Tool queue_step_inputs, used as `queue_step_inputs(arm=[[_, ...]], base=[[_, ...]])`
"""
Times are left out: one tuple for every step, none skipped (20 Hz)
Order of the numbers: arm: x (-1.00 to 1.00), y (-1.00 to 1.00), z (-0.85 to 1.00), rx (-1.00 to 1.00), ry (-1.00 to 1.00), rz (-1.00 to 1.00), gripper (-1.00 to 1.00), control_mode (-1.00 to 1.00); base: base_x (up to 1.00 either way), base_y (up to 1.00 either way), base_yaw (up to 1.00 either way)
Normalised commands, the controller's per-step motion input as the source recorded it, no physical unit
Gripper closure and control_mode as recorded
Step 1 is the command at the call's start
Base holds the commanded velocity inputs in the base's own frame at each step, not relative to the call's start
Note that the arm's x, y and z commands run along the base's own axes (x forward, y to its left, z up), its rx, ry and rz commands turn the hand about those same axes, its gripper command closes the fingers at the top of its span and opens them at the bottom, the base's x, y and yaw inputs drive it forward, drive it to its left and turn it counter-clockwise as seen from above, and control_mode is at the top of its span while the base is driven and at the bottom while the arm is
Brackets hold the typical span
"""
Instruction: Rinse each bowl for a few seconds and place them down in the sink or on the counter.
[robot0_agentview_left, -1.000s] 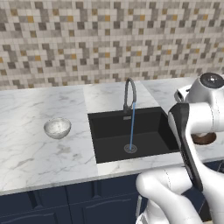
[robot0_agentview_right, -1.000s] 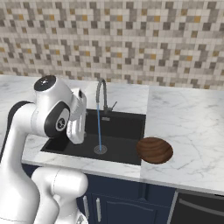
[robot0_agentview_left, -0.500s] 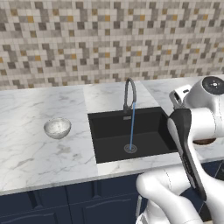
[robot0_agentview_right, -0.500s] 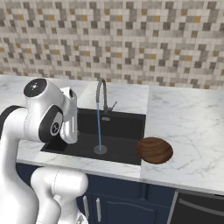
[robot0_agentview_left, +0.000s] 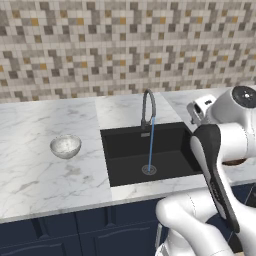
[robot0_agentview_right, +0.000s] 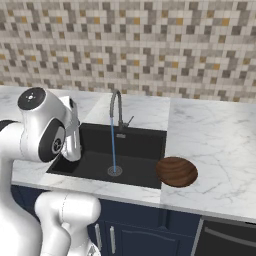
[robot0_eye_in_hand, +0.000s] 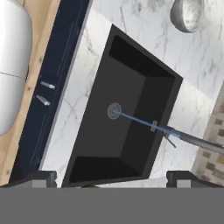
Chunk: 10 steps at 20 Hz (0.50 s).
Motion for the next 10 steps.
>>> queue_step_inputs(arm=[[0.0,0.26,0.09,0.01,0.0,0.06,-1.0,-1.0],[0.0,0.26,0.08,0.01,0.0,0.06,-1.0,-1.0],[0.01,0.28,0.09,0.01,0.0,0.06,-1.0,-1.0],[0.04,0.28,0.1,0.02,0.0,0.06,-1.0,-1.0],[0.06,0.29,0.1,0.03,0.0,0.06,-1.0,-1.0],[0.06,0.29,0.11,0.03,0.0,0.06,-1.0,-1.0],[0.06,0.28,0.11,0.03,0.0,0.07,-1.0,-1.0],[0.06,0.29,0.1,0.02,0.0,0.07,-1.0,-1.0],[0.06,0.32,0.09,0.02,0.0,0.08,-1.0,-1.0],[0.07,0.31,0.06,0.03,0.0,0.09,-1.0,-1.0]], base=[[0.0,0.0,0.0],[0.0,0.0,0.0],[0.0,0.0,0.0],[0.0,0.0,0.0],[0.0,0.0,0.0],[0.0,0.0,0.0],[0.0,0.0,0.0],[0.0,0.0,0.0],[0.0,0.0,0.0],[0.0,0.0,0.0]])
